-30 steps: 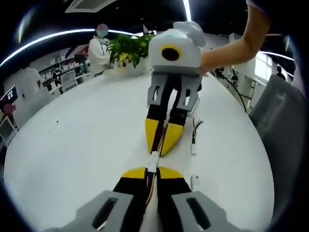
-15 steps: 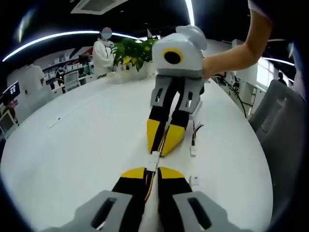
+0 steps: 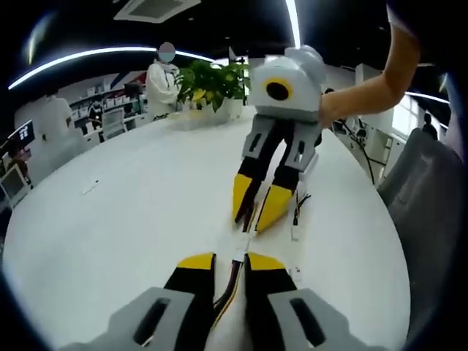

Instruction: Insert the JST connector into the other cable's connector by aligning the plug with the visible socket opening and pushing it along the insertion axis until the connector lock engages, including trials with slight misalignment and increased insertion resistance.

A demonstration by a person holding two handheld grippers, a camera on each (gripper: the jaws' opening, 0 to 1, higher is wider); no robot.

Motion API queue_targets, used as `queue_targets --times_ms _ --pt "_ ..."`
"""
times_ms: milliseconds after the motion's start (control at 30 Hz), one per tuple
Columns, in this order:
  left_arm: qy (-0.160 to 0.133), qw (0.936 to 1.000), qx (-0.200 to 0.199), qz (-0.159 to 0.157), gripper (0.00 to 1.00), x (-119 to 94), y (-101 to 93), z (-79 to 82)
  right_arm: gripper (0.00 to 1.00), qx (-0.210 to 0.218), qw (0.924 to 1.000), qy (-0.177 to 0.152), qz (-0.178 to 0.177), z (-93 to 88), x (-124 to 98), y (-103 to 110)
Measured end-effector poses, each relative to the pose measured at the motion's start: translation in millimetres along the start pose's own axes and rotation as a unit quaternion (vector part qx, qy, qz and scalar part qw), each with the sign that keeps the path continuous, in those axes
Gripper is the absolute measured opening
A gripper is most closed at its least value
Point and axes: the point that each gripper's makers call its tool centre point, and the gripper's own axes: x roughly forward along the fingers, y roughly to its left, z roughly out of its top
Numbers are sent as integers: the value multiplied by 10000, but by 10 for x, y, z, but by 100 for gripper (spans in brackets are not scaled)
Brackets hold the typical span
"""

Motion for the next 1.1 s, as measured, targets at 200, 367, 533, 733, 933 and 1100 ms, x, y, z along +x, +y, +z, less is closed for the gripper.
queue_targets --times_ms 200,367,533,733,933,1100 --pt "13 9997 260 30 8 -187 -22 71 10 -87 9998 -89 -147 139 -121 92" --pt "23 9990 445 -45 8 -310 -111 128 9 -167 9997 -115 -163 185 -179 202" --pt "94 9979 626 -170 8 -380 -297 118 8 -213 9996 -139 -142 165 -219 350" --pt "159 9970 690 -325 8 -362 -476 90 8 -198 9995 -175 -151 160 -290 476" --pt "299 9954 769 -480 8 -288 -563 -8 9 -198 9996 -162 -155 98 -327 516" --pt "349 9955 700 -536 8 -240 -577 -75 8 -265 9996 25 -136 -10 -306 560"
